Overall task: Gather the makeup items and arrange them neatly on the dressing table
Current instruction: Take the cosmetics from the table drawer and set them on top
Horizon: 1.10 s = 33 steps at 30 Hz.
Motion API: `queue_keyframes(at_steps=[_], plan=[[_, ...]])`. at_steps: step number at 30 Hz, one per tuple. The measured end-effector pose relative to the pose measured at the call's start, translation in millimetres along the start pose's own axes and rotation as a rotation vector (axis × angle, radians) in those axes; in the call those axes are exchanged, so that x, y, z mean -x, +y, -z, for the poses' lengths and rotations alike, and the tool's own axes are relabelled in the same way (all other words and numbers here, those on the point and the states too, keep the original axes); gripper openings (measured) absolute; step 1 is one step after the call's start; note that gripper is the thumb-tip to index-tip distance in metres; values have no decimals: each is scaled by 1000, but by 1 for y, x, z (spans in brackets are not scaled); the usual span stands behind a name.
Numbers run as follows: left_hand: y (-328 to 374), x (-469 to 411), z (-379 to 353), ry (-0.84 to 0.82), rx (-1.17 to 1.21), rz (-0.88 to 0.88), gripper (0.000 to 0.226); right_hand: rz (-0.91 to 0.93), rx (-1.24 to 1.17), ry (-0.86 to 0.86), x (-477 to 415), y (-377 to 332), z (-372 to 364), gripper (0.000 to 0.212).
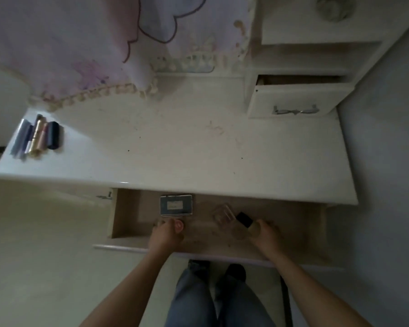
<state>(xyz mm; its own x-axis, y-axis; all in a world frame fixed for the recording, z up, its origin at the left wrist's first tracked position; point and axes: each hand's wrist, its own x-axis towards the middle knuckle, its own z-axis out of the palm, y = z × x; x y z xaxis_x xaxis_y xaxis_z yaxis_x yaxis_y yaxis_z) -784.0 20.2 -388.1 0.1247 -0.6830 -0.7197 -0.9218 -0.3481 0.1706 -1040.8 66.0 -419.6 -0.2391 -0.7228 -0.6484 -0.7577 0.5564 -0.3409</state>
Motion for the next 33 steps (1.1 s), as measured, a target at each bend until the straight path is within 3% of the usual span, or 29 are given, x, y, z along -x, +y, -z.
queue_keyframes(at_steps=[10, 17, 25, 33], plan=[[-5, -34, -21, -102, -56, 66, 42, -57, 70, 13, -22, 3, -18, 45], [-2, -45, -29, 68, -5, 122, 49, -103, 159, 28, -35, -1, -25, 43], [-3, -53, -29, 39, -42, 119, 28, -119, 203, -63, -40, -4, -21, 48], [-4, -53, -29, 49, -39, 74, 26, -98, 73, -114, -38, -1, -9, 57]])
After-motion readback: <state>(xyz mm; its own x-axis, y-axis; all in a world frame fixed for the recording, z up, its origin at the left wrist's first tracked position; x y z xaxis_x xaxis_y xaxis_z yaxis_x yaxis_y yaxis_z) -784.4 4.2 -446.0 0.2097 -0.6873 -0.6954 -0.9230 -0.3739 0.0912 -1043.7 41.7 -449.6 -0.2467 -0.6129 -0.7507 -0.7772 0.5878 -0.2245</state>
